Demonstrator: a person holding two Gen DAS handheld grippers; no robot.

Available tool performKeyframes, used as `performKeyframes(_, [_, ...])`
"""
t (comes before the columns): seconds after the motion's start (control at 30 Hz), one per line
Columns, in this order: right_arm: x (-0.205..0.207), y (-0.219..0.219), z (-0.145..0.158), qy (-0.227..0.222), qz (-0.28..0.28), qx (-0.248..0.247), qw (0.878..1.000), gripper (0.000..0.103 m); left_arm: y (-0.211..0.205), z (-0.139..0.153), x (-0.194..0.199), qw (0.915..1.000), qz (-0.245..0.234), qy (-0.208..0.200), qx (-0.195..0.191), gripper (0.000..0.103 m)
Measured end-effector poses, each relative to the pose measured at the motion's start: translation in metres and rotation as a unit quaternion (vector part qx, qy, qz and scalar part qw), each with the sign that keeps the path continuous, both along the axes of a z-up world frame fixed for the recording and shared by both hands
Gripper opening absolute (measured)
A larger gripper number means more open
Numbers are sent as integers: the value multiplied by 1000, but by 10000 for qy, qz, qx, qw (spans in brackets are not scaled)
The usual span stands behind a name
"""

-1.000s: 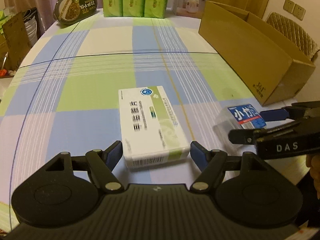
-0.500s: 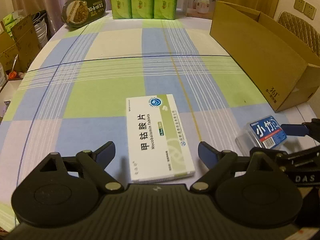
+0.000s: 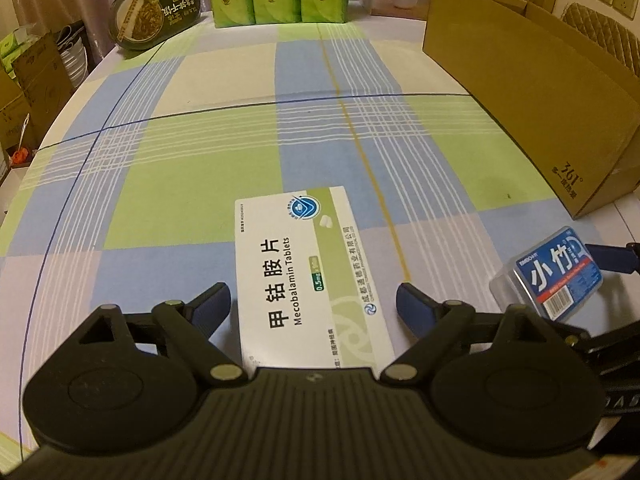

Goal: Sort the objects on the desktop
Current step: 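Grasp the white Mecobalamin box with the left gripper while the right holds the floss box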

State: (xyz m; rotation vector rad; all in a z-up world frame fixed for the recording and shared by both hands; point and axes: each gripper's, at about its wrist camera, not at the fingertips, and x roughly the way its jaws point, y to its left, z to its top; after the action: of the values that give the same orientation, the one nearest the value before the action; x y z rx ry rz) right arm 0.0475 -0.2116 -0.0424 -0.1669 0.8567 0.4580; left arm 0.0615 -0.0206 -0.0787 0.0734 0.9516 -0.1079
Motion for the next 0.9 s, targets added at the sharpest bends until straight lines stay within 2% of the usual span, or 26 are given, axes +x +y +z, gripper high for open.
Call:
performKeyframes(0.07, [-1,1,-2,-9,5,-24,10000,94,0,-1,0,10000,11,-1,30,85])
performKeyframes(0.2, [0,0,-3,-14,-48,-51,10000,94,1,-2,1,10000,3,14,47,75])
performKeyframes(0.33, [0,-1,-3,-27,-88,-63,9999,94,3,-4,0,10000,26,30,-26,71])
performKeyframes(0.4, [-1,-1,-2,-31,-84,-72,9999,90,3,-4,-2,10000,11,16,-42,68])
performKeyframes(0.47, [-1,0,-2,-22,-72,-78,9999,84,3,-4,-4,10000,-10,7,-56,68])
performKeyframes(0.9, [-1,-3,5,-158,-110,-58,9998,83,-2,5,-22,9996,-197,-100,-187,68])
